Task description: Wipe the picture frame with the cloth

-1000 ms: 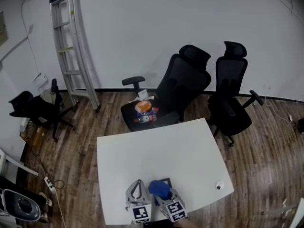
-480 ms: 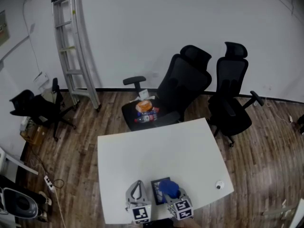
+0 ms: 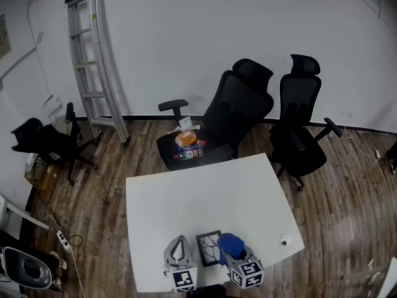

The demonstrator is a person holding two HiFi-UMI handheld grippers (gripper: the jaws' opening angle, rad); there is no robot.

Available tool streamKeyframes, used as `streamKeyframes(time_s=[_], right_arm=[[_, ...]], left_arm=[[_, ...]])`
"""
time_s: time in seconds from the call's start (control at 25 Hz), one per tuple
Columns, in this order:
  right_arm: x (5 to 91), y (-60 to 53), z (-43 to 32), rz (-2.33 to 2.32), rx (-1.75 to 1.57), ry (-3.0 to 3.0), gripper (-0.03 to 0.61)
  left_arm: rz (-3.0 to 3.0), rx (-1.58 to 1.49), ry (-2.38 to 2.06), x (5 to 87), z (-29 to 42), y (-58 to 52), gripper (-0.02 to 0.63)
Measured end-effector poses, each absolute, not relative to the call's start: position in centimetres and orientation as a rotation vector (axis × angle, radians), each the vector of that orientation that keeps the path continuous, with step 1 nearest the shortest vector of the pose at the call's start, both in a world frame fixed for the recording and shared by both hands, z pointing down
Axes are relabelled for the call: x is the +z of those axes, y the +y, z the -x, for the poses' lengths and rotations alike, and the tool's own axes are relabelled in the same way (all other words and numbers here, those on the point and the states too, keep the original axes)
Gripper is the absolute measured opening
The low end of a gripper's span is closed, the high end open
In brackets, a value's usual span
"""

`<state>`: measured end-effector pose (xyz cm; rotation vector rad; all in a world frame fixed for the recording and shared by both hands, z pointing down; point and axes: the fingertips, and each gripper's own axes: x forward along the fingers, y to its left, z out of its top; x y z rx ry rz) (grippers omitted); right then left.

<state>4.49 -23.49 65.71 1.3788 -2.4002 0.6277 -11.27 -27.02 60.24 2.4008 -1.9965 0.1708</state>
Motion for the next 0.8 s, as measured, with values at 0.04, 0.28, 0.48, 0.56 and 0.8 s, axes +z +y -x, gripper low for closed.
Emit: streamKeyframes(time_s=[0.04,0.28,0.48,0.56,0.8], right_arm=[[65.3,-23.0,-3.2,-1.332,0.642,-2.424,0.127],[67.6,-19.2,3.7,-1.017,0.712,-2.444,0.127],[70.8,-18.1,4.6,-0.943,0.712,-2.381,0.127],[71.1,-18.2,3.8,-0.964,0.699,-2.363,0.127],[71.0,-19.2,-2.2,-1.154,0.743,-2.287,0.127]], left_arm=[[-2.4,0.187,-1.999,60.2,11.4,-26.9,0.003],[-2.391,0.254,-2.024,59.9,12.4,-26.4,0.002],[-2.386,0.264,-2.031,60.0,12.7,-25.9,0.002],[-2.388,0.263,-2.026,60.1,12.8,-25.9,0.003],[-2.404,0.215,-2.001,60.2,11.8,-26.2,0.002]])
